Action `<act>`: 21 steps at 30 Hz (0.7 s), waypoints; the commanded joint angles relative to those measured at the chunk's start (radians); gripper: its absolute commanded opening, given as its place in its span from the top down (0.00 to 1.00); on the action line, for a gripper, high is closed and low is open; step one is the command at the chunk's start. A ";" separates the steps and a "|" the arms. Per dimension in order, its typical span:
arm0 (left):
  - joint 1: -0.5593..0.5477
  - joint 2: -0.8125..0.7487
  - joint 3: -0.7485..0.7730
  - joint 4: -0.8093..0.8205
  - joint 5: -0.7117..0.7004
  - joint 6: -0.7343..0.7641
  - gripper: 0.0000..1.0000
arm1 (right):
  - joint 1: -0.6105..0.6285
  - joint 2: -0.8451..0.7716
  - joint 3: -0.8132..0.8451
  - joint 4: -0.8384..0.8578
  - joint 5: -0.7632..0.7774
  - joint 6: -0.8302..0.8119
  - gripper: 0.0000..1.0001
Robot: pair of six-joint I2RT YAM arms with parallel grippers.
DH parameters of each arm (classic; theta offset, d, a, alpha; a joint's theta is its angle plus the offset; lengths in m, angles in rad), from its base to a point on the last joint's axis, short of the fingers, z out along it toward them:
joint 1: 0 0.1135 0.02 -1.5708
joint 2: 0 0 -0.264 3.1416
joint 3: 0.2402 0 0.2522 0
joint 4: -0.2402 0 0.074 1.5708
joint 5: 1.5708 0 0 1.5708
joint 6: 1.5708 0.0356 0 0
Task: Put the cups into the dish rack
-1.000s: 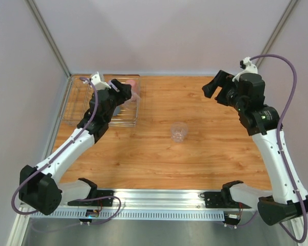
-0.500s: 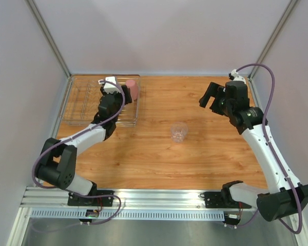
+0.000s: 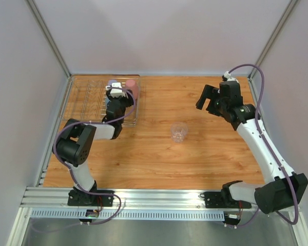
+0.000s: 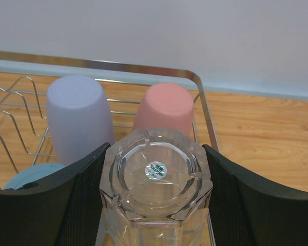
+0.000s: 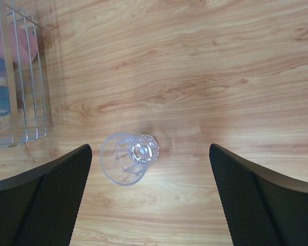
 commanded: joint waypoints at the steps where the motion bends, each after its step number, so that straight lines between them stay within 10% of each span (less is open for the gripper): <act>1: 0.005 0.045 0.013 0.227 -0.007 0.012 0.67 | -0.003 0.019 0.020 0.036 -0.024 -0.034 0.00; 15: 0.002 0.163 0.093 0.136 -0.032 0.020 0.65 | -0.001 0.080 -0.023 0.088 -0.153 -0.056 0.04; 21: 0.002 0.174 0.090 0.136 -0.046 0.016 0.50 | -0.001 0.111 -0.069 0.122 -0.202 -0.044 0.04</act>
